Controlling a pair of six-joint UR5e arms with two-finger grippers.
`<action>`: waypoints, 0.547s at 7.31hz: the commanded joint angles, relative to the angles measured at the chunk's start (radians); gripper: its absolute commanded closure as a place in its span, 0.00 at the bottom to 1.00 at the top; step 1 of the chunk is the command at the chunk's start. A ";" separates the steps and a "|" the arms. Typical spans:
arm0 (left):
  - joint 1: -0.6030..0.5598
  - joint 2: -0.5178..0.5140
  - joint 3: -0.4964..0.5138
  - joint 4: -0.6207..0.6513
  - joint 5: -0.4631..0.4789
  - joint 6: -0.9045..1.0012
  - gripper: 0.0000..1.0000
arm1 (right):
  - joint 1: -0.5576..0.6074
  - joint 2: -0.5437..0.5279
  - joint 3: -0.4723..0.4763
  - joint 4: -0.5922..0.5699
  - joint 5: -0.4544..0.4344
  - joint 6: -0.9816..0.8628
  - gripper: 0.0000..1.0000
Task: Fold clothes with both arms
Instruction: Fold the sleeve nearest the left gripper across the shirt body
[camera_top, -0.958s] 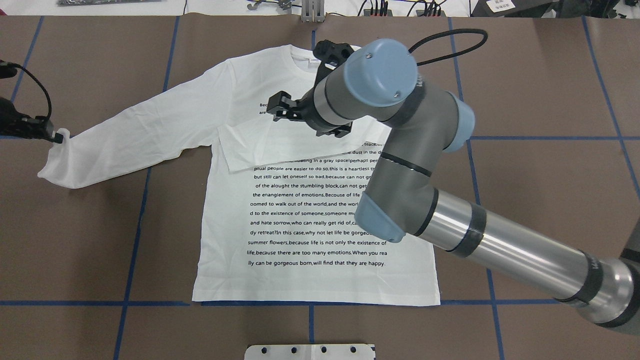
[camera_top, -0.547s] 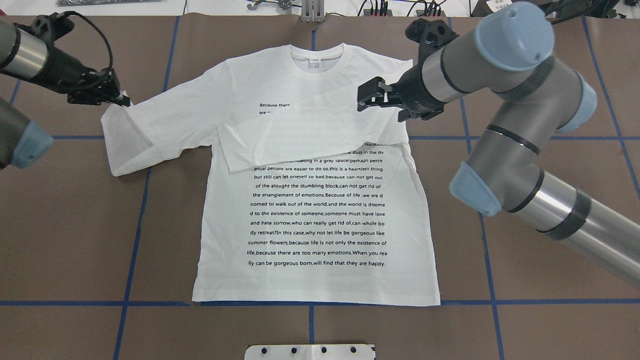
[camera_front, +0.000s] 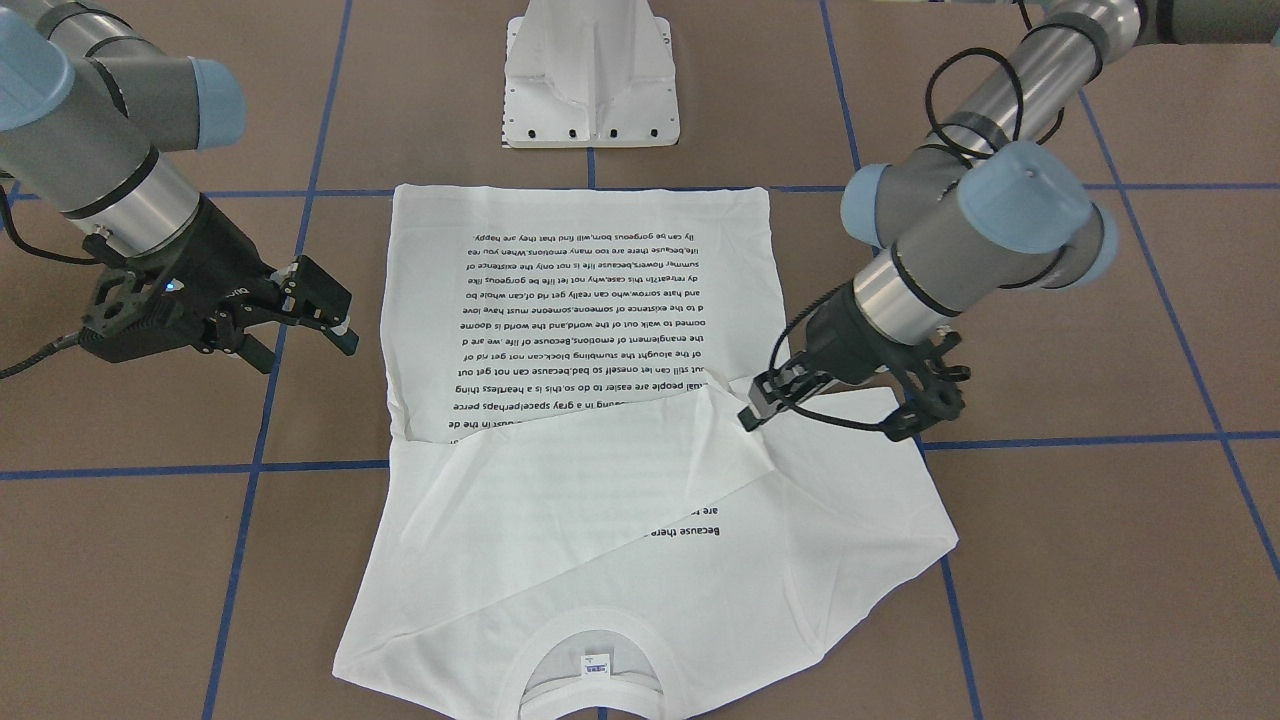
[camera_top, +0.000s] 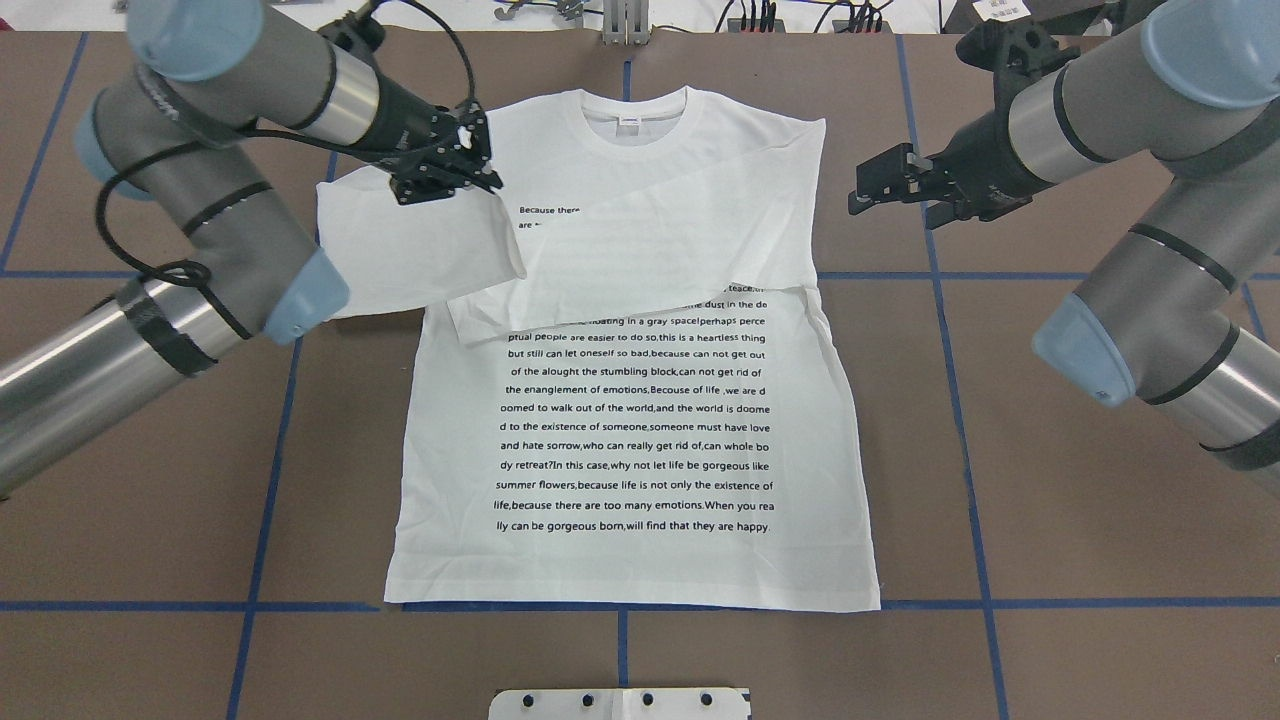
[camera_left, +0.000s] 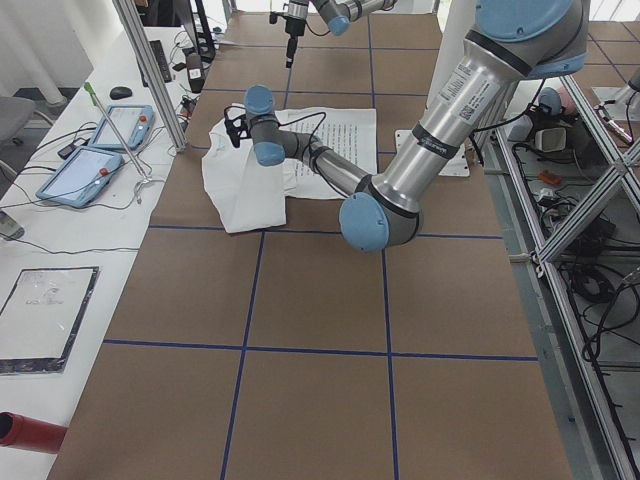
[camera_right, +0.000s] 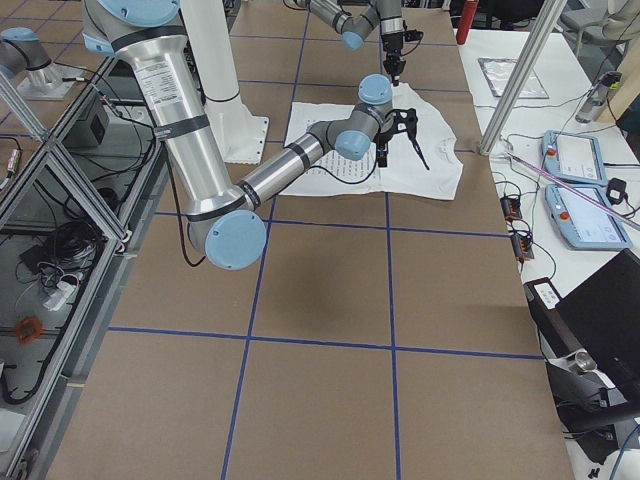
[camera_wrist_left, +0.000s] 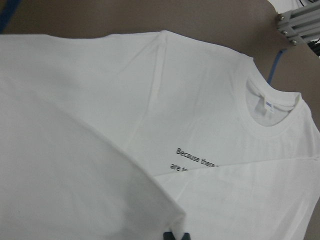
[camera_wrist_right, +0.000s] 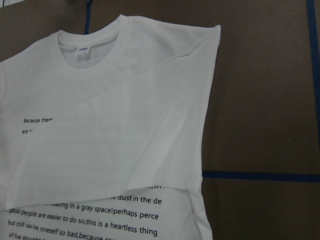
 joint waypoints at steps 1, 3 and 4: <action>0.153 -0.160 0.033 0.034 0.192 -0.182 1.00 | 0.004 -0.078 0.086 -0.001 0.005 -0.006 0.01; 0.264 -0.254 0.115 0.033 0.326 -0.201 1.00 | 0.016 -0.130 0.106 0.002 0.004 -0.008 0.01; 0.294 -0.303 0.153 0.033 0.332 -0.201 1.00 | 0.019 -0.139 0.112 0.002 0.002 -0.017 0.01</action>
